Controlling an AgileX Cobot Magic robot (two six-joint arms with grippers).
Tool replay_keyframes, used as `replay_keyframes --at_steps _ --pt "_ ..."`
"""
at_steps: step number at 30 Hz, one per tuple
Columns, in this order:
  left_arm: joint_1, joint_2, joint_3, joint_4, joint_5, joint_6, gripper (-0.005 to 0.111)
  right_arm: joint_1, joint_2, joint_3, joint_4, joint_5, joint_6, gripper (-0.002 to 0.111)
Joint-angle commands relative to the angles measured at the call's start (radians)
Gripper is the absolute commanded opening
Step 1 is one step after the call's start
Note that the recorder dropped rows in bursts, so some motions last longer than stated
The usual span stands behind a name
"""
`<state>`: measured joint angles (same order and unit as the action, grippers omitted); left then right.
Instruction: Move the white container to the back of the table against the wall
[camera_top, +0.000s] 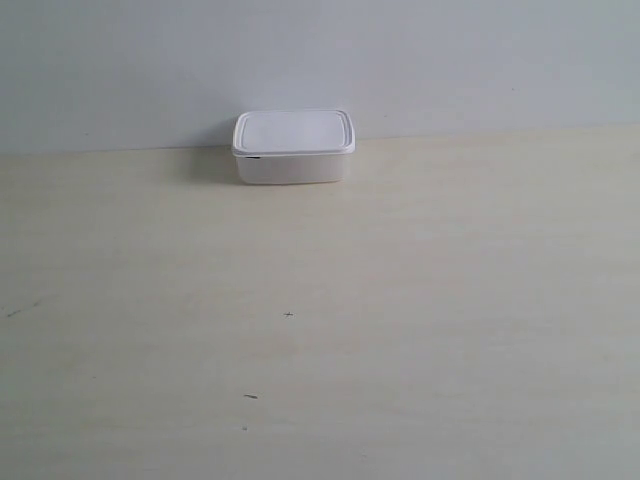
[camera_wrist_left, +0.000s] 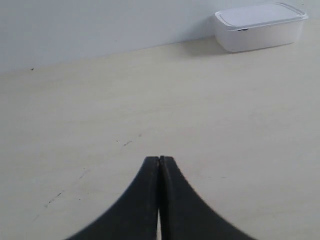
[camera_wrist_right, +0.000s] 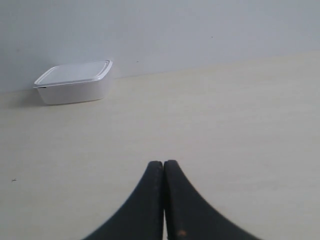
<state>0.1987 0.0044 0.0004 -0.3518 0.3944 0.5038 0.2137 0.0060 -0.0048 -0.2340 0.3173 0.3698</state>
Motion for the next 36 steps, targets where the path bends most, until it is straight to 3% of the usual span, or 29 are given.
replay_keyframes --at_steps 1,6,13,20,36 --pt "0.003 -0.004 0.000 -0.010 -0.004 -0.013 0.000 -0.006 -0.006 0.005 -0.008 -0.014 -0.004 0.000" --pt "0.003 -0.004 0.000 0.026 -0.145 -0.027 0.000 -0.006 -0.006 0.005 -0.008 -0.014 -0.004 0.000" --pt "0.003 -0.004 0.000 0.026 -0.139 -0.194 0.000 -0.006 -0.006 0.005 -0.008 -0.017 -0.004 0.000" --pt "0.003 -0.004 0.000 0.026 -0.009 -0.319 0.000 -0.006 -0.006 0.005 -0.001 -0.017 -0.004 0.000" --pt "0.003 -0.004 0.000 0.040 -0.009 -0.317 0.000 -0.006 -0.006 0.005 -0.001 -0.013 -0.002 0.000"
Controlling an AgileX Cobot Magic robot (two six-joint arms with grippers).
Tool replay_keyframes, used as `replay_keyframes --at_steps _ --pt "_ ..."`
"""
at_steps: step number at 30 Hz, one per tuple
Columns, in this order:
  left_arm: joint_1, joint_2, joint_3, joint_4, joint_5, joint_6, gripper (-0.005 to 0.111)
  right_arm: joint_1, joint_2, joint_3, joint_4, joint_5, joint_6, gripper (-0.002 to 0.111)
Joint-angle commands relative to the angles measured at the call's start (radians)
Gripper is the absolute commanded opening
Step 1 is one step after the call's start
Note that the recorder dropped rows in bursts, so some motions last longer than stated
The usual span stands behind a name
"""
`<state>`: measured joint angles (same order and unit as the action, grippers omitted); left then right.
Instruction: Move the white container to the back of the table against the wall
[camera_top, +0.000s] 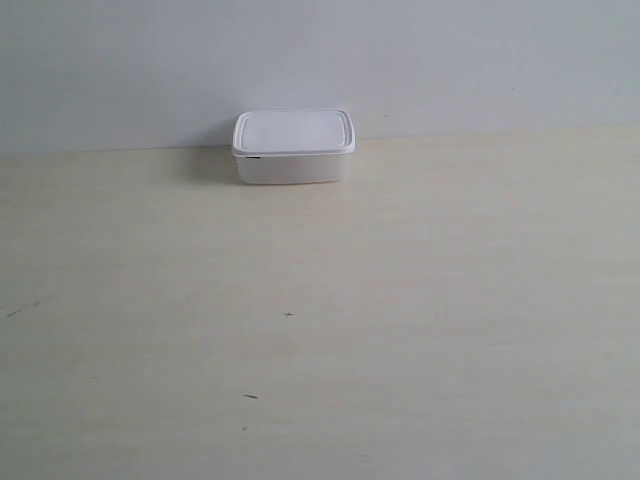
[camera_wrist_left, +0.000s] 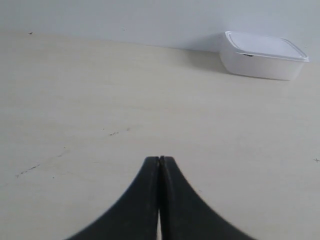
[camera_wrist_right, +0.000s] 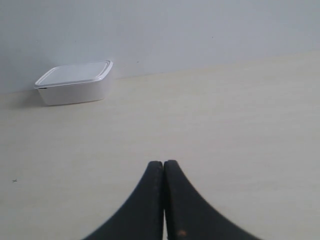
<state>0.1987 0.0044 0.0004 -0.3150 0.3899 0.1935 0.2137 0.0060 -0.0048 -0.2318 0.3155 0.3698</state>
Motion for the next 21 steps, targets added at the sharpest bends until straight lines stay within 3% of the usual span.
replay_keyframes --at_steps 1,9,21 --pt "0.003 -0.004 0.000 0.004 -0.004 -0.007 0.000 -0.006 -0.006 0.005 -0.004 -0.011 -0.002 0.000" --pt "0.003 -0.004 0.000 0.004 -0.004 -0.007 0.000 -0.006 -0.006 0.005 -0.005 0.008 -0.172 0.000" --pt "0.003 -0.004 0.000 0.004 -0.004 -0.007 0.000 -0.006 -0.006 0.005 -0.003 0.031 -0.160 0.000"
